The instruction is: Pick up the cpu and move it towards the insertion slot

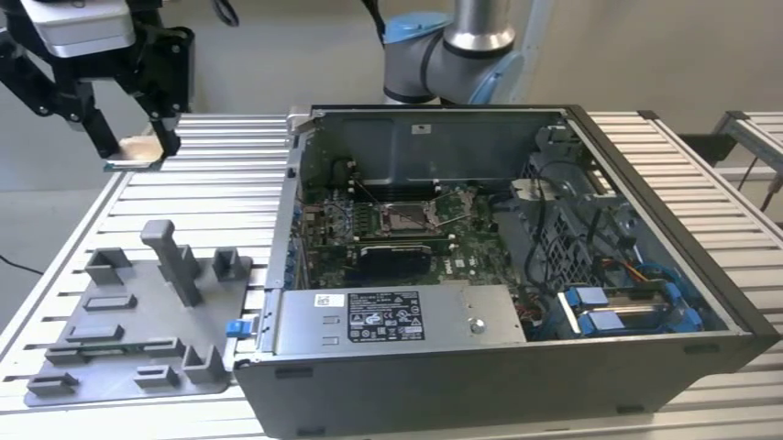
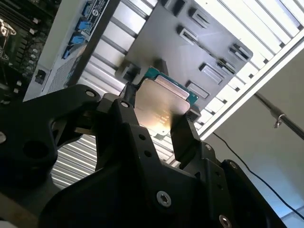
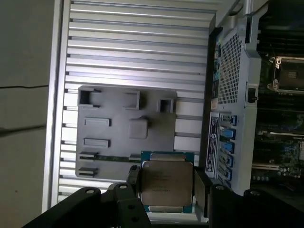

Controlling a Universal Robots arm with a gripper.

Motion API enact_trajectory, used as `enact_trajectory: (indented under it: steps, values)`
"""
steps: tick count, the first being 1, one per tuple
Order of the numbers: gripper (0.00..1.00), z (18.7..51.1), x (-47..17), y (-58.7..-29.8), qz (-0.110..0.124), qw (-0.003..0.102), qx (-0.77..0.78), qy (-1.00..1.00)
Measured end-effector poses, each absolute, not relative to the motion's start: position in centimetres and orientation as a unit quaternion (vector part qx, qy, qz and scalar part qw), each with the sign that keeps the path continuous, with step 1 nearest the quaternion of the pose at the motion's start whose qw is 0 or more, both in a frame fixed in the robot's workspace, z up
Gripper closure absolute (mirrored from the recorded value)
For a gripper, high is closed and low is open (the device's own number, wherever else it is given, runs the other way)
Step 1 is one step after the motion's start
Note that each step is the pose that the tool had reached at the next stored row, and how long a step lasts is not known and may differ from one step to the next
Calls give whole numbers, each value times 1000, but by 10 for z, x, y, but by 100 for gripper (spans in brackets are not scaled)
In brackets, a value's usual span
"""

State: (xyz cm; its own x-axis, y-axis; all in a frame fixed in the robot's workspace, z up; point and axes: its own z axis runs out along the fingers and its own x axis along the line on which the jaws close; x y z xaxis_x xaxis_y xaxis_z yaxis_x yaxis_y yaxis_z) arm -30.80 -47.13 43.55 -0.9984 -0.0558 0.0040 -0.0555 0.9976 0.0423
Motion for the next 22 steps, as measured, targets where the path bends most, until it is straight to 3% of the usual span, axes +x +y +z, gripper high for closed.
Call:
enact_trajectory:
  steps: [22]
  values:
    - [100, 435, -223, -471, -21, 3, 29, -999]
